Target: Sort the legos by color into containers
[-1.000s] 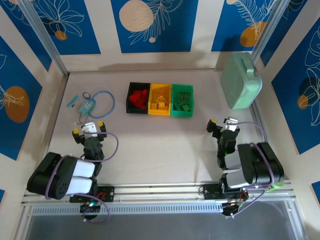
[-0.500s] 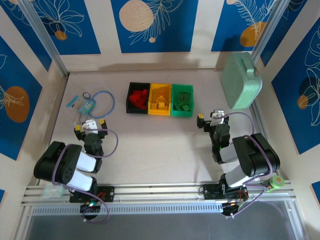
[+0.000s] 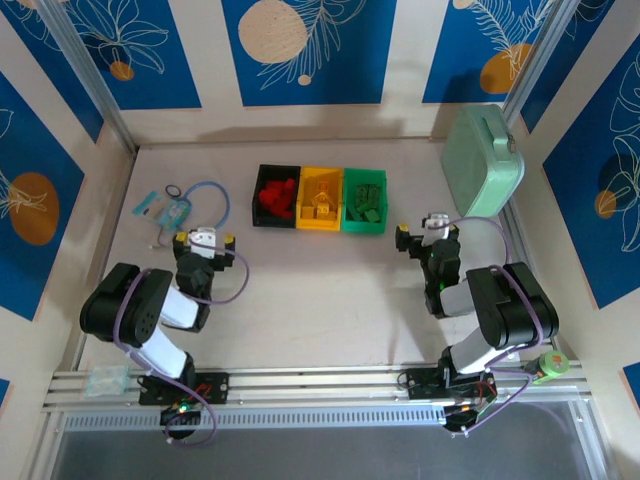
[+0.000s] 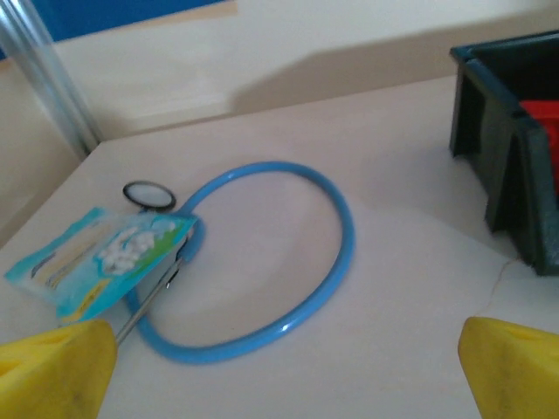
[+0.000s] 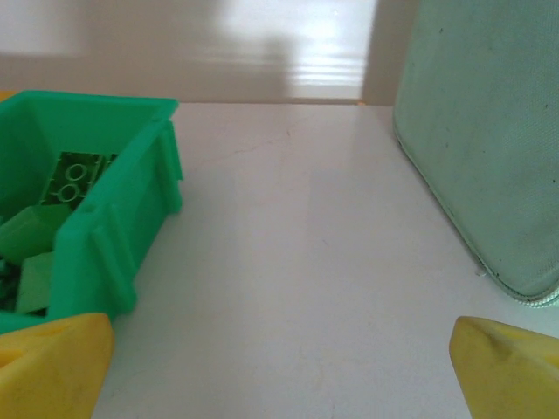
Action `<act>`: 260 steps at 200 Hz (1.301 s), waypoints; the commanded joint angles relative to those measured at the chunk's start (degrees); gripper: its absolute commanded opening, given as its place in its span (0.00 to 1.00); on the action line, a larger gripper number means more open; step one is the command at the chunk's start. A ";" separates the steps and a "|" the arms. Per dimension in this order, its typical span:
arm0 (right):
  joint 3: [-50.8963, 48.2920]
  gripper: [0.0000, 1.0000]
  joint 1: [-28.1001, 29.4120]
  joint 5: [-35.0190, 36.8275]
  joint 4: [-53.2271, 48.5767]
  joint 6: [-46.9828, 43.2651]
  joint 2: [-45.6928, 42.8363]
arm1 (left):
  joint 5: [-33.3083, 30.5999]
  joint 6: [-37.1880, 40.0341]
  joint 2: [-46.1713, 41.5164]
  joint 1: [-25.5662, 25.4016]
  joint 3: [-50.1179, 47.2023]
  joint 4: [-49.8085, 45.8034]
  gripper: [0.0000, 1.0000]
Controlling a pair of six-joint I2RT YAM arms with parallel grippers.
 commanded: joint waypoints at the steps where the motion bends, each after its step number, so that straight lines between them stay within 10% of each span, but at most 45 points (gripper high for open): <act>1: 5.01 0.99 -2.21 -1.57 -10.31 3.24 -0.59 | 2.07 2.08 0.23 -0.32 0.69 0.61 1.00; 74: 6.73 0.99 -5.00 -4.64 -14.90 5.64 -1.21 | 5.62 -4.33 -2.64 5.04 10.45 -22.22 1.00; 260: 6.73 0.99 -4.96 -4.54 -14.77 5.63 -1.23 | 4.01 -5.75 -2.71 6.04 9.56 -20.50 1.00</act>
